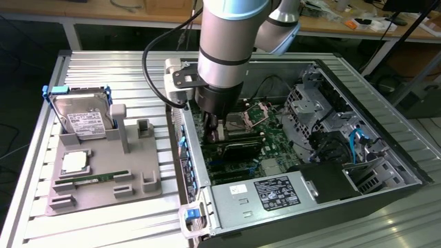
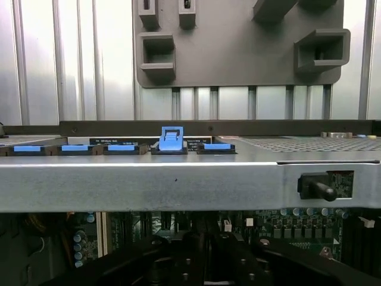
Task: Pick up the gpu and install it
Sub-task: 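Press down on the gpu until it lock into place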
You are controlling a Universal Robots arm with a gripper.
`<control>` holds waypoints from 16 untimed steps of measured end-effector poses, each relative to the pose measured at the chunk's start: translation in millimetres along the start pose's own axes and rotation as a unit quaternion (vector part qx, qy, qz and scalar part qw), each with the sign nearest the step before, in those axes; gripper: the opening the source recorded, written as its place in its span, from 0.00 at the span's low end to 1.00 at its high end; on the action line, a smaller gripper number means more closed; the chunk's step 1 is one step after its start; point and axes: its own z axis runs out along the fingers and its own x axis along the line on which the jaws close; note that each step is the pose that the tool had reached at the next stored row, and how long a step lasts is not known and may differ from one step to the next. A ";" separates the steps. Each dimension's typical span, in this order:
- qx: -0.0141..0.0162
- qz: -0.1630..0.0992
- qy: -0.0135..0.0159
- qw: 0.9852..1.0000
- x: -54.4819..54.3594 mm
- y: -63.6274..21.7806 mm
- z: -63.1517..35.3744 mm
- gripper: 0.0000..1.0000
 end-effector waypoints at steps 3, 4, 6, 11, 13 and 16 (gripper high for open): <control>0.000 0.000 0.004 1.000 1.8 0.1 0.2 0.11; 0.000 0.000 0.005 1.000 2.1 0.1 0.2 0.11; 0.000 0.000 0.008 1.000 2.5 0.1 0.4 0.11; 0.000 0.000 0.010 1.000 2.6 0.4 0.8 0.11; 0.000 0.000 0.010 1.000 2.5 0.4 0.9 0.11; 0.002 0.000 0.012 1.000 2.0 0.5 -1.2 0.11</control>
